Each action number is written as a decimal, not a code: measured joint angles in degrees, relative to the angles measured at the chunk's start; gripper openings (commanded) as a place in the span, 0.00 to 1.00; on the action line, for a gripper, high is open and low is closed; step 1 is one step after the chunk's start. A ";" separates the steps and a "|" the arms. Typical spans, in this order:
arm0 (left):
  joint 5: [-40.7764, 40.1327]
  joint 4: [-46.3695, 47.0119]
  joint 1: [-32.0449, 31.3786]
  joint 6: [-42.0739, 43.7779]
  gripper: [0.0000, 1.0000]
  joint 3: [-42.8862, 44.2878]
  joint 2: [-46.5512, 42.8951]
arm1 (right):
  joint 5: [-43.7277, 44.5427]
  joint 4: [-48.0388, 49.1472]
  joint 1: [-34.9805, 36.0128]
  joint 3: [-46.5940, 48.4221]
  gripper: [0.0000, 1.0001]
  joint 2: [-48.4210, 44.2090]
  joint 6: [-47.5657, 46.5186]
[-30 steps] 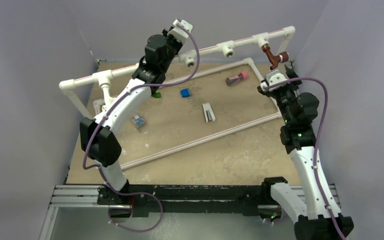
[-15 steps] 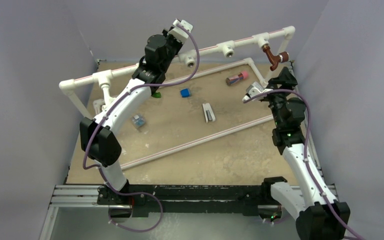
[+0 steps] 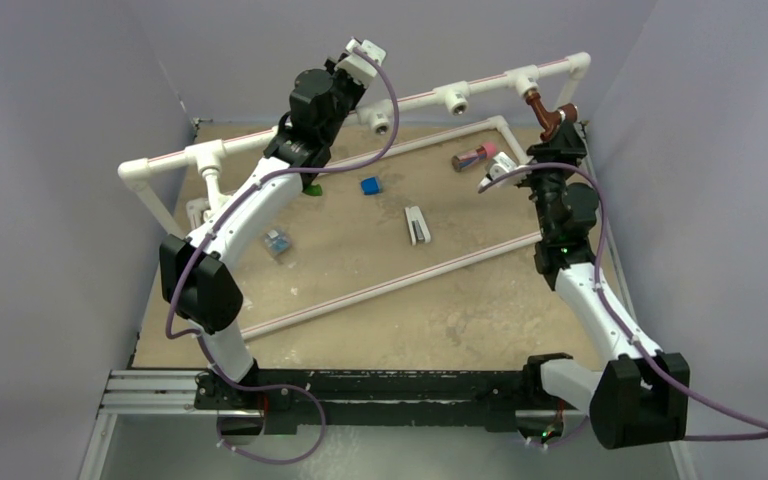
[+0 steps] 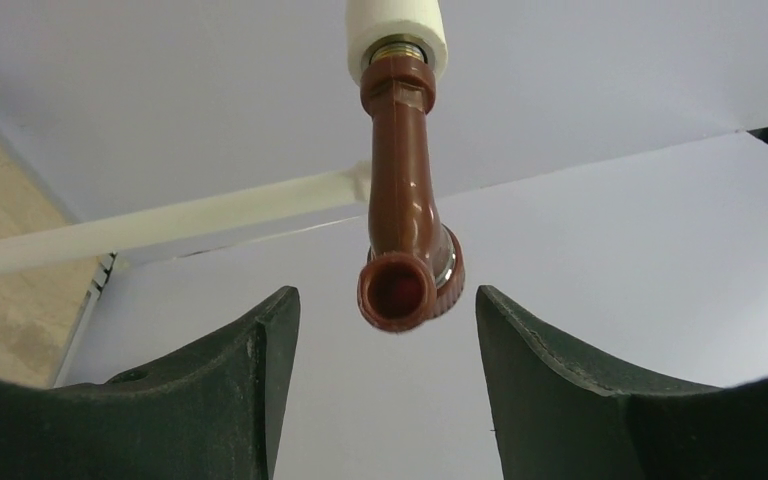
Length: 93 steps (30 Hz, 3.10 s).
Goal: Install the water faucets
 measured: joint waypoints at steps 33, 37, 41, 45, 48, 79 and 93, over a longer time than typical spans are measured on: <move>0.02 0.42 0.00 0.22 0.00 -0.44 -0.26 | 3.78 8.35 0.11 5.53 0.00 9.70 1.62; 0.02 0.46 0.00 0.24 0.00 -0.46 -0.26 | 3.80 8.63 0.11 5.53 0.00 9.68 4.98; 0.04 0.46 0.00 0.24 0.00 -0.46 -0.26 | 3.78 9.42 0.52 4.79 0.00 9.33 11.41; 0.35 0.24 0.00 0.15 0.00 -0.50 -0.44 | 4.24 10.56 1.40 3.08 0.00 7.96 17.31; 0.66 0.04 0.00 0.00 0.00 -0.59 -0.57 | 5.09 10.64 1.88 2.40 0.00 6.95 21.22; 0.24 0.02 0.52 0.22 0.00 -0.74 -0.79 | 1.99 -6.78 0.42 10.91 0.00 5.92 65.00; -0.07 -0.02 0.59 0.20 0.00 -1.09 -1.14 | 0.13 -10.36 -0.59 12.44 0.00 5.66 78.01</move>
